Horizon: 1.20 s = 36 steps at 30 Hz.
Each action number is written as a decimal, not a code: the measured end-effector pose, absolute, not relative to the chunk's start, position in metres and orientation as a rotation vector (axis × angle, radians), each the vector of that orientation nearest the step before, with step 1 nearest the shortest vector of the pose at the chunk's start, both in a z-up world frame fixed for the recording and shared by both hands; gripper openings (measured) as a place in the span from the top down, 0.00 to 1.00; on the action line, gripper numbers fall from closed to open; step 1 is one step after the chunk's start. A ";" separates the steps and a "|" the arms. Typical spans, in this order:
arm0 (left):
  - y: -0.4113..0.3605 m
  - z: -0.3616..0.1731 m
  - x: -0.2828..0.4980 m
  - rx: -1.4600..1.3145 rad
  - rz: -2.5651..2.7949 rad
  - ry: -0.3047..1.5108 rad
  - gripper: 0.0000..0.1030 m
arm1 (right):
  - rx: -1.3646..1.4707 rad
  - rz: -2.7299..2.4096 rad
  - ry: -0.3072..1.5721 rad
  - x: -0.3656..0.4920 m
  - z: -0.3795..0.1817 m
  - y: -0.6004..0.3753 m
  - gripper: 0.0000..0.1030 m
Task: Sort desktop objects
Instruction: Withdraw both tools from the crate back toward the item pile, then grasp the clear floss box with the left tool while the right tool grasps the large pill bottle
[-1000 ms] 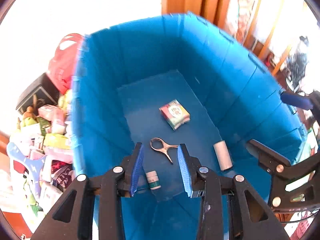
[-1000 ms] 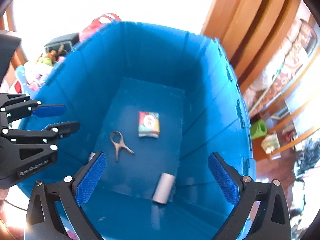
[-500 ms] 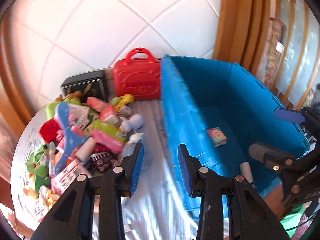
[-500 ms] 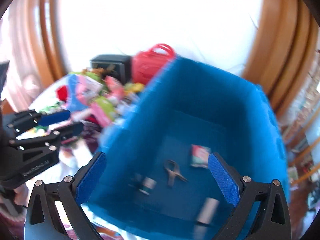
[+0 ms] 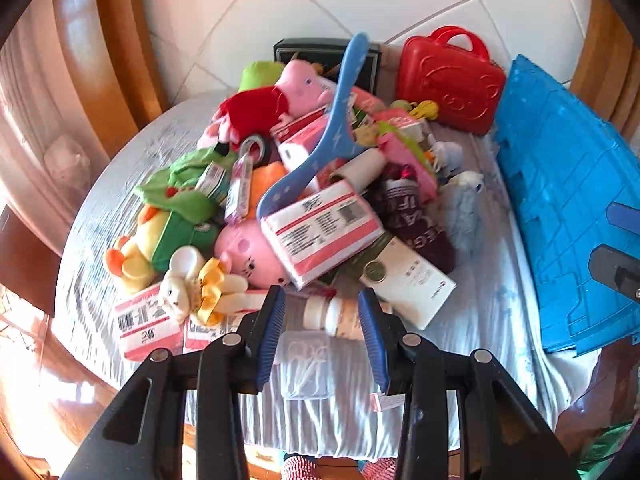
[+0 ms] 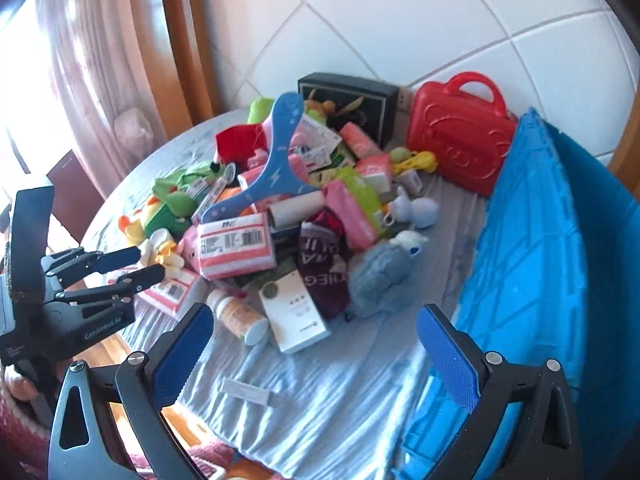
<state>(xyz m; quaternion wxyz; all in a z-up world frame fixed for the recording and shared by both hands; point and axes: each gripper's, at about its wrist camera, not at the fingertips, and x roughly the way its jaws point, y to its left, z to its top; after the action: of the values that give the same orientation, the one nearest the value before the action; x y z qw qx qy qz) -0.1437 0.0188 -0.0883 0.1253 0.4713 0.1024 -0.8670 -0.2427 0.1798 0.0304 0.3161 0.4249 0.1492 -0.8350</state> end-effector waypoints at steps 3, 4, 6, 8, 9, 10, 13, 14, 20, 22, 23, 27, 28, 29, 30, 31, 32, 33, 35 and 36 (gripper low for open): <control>-0.004 -0.122 -0.137 1.430 -2.463 0.368 0.63 | 1.210 -2.167 0.410 -0.247 -0.008 0.161 0.00; -0.009 -0.132 -0.135 1.451 -2.441 0.390 0.63 | 1.235 -2.157 0.414 -0.248 -0.019 0.157 0.00; -0.016 -0.152 -0.132 1.494 -2.404 0.426 0.63 | 1.283 -2.142 0.431 -0.252 -0.042 0.149 0.00; -0.019 -0.170 -0.131 1.531 -2.378 0.448 0.63 | 1.324 -2.142 0.470 -0.255 -0.064 0.141 0.00; -0.019 -0.177 -0.131 1.554 -2.367 0.458 0.63 | 1.343 -2.139 0.491 -0.256 -0.075 0.137 0.00; -0.018 -0.184 -0.131 1.575 -2.363 0.472 0.63 | 1.358 -2.134 0.507 -0.257 -0.084 0.134 0.00; -0.007 -0.203 -0.132 1.652 -2.357 0.504 0.63 | 1.406 -2.099 0.529 -0.257 -0.110 0.126 0.00; -0.002 -0.209 -0.132 1.676 -2.355 0.502 0.63 | 1.419 -2.088 0.534 -0.256 -0.117 0.124 0.00; 0.017 -0.242 -0.130 1.757 -2.311 0.501 0.63 | 1.440 -2.030 0.583 -0.248 -0.145 0.111 0.00; 0.022 -0.241 -0.131 1.720 -2.325 0.475 0.62 | 1.431 -2.020 0.596 -0.247 -0.148 0.109 0.00; 0.026 -0.242 -0.133 1.717 -2.321 0.449 0.61 | 1.427 -2.014 0.599 -0.247 -0.150 0.108 0.00; 0.042 -0.243 -0.134 1.722 -2.327 0.379 0.59 | 1.423 -2.002 0.600 -0.250 -0.153 0.107 0.00; 0.046 -0.244 -0.134 1.716 -2.323 0.350 0.57 | 1.422 -1.999 0.593 -0.250 -0.154 0.108 0.00; 0.049 -0.244 -0.133 1.714 -2.324 0.334 0.55 | 1.422 -1.992 0.584 -0.251 -0.154 0.109 0.00; 0.052 -0.244 -0.131 1.724 -2.314 0.325 0.55 | 1.421 -1.986 0.581 -0.251 -0.154 0.109 0.00; 0.053 -0.244 -0.129 1.745 -2.299 0.335 0.55 | 1.419 -1.981 0.581 -0.251 -0.154 0.109 0.00; 0.052 -0.242 -0.125 1.759 -2.308 0.385 0.55 | 1.413 -1.974 0.585 -0.250 -0.154 0.109 0.00; 0.051 -0.239 -0.119 1.752 -2.333 0.438 0.55 | 1.406 -1.971 0.587 -0.249 -0.153 0.109 0.00; 0.047 -0.240 -0.115 1.727 -2.344 0.455 0.52 | 1.395 -1.964 0.581 -0.249 -0.151 0.110 0.00; 0.043 -0.245 -0.116 1.733 -2.310 0.430 0.48 | 1.391 -1.962 0.575 -0.249 -0.151 0.110 0.00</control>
<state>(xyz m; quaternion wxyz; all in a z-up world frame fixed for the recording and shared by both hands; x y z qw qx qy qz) -0.1164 0.0435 -0.2448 0.1107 0.5900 0.1464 -0.7862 -0.2485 0.1104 -0.1513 0.3284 0.5313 0.2197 -0.7494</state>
